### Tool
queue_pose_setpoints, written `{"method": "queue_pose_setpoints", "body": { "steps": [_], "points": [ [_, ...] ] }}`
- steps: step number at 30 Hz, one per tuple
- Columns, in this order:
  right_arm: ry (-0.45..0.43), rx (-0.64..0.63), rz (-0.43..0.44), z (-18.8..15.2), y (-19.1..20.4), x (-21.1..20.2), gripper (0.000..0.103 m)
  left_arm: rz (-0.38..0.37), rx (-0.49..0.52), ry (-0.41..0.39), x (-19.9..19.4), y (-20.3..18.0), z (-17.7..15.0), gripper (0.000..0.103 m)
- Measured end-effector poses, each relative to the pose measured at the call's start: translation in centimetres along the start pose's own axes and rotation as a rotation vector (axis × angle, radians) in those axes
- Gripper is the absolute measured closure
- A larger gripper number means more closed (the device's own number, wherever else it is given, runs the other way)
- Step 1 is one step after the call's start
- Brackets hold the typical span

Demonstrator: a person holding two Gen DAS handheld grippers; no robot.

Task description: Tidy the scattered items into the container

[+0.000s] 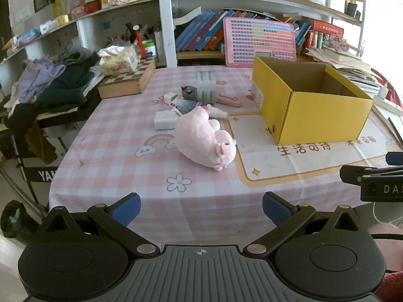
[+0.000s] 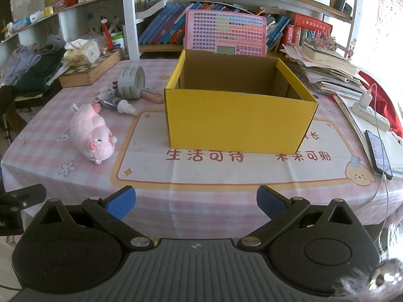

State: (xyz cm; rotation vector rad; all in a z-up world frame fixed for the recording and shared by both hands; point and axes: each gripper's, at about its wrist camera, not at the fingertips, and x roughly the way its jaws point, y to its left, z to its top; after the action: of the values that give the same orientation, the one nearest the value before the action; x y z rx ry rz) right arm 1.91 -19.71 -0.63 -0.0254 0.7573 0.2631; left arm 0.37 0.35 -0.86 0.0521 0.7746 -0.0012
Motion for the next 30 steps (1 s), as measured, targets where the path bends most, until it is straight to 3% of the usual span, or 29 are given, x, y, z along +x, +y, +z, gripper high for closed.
{"method": "queue_pose_setpoints", "body": {
  "steps": [12, 30],
  "points": [
    [-0.015, 0.015, 0.028, -0.1, 0.2, -0.1, 0.000, 0.020, 0.027, -0.006, -0.2, 0.2, -0.2, 0.000],
    [0.016, -0.025, 0.062, 0.0, 1.7, 0.1, 0.000, -0.009, 0.020, -0.009, -0.6, 1.1, -0.3, 0.000]
  ]
}}
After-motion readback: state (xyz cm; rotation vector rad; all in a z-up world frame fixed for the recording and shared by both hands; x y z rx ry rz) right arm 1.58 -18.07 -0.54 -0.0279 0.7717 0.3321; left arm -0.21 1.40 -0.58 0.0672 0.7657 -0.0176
